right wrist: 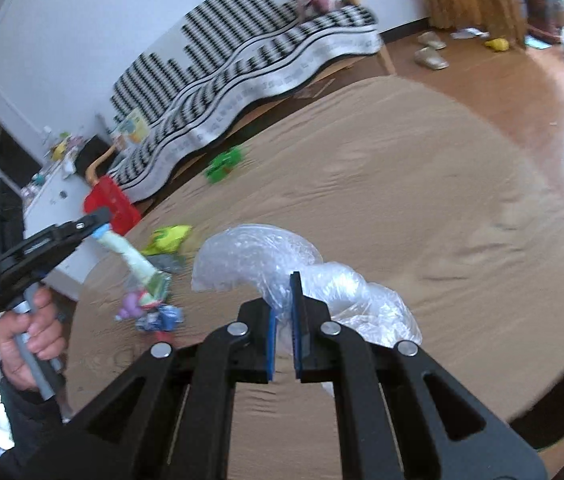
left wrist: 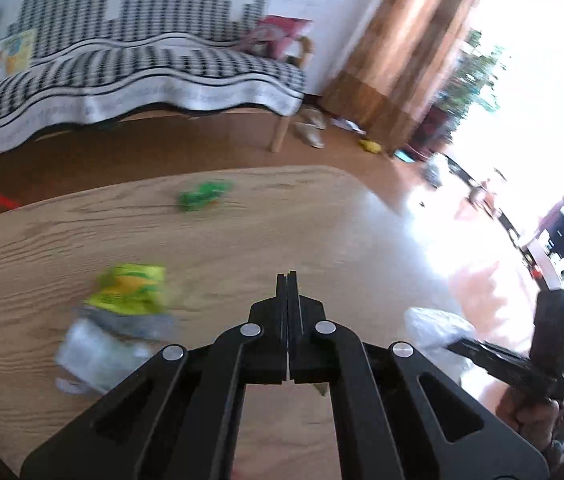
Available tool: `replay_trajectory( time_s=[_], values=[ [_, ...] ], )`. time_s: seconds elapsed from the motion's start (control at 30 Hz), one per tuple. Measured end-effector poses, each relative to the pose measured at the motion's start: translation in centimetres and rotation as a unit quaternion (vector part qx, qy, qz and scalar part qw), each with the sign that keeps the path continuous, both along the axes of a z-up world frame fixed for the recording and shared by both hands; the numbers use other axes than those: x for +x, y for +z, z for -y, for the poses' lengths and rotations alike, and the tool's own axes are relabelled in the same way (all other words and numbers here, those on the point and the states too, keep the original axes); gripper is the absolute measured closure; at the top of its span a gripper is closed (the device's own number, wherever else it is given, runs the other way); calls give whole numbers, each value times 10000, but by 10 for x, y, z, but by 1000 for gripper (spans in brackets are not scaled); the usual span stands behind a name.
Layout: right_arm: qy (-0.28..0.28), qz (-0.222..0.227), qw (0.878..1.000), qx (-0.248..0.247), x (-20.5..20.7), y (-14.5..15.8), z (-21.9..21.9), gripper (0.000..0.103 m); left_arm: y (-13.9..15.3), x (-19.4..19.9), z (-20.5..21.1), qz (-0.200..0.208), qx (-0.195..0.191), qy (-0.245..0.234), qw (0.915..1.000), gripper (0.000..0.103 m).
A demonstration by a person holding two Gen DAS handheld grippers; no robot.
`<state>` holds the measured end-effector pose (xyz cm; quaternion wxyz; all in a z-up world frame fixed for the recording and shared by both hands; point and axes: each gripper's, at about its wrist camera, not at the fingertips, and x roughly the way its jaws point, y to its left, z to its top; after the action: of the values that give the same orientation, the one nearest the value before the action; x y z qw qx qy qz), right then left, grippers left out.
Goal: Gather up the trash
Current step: 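Carry the plastic bag to the bin with the right tool while the left tool drops a tissue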
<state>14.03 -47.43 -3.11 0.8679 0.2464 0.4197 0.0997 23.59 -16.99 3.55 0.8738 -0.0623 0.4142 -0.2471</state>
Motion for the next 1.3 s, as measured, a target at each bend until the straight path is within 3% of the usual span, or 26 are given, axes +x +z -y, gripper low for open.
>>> replay_trajectory(
  time_s=[0.2,0.43,0.63,0.8,1.2,1.23,1.3],
  values=[
    [-957,-162,9942,-471,-56,-12,91,96,-6,-50,113,73,130,-1049,9944,103],
    [-1978,-681,9753,-714,-116,-43,188,96,-42,-124,243,52,443,-2338,9713,103],
    [-2458,-1443,9531,-1017,-146,-79,236,96,-73,-165,313,-15,475,-3028,9519,103],
    [-2594,-1805,9426,-1076,-153,-98,256,96,-97,-179,352,-66,488,-3240,9448,103],
    [-2814,-1848,9360,-1022,-156,-98,261,96,-128,-171,391,-112,347,-3352,9415,103],
    [-2838,-1849,9354,-1019,-157,-98,263,96,-131,-170,393,-147,394,-3384,9401,102],
    [-2866,-1851,9345,-1013,-158,-98,263,96,-135,-169,394,-182,451,-3390,9395,90]
  ],
)
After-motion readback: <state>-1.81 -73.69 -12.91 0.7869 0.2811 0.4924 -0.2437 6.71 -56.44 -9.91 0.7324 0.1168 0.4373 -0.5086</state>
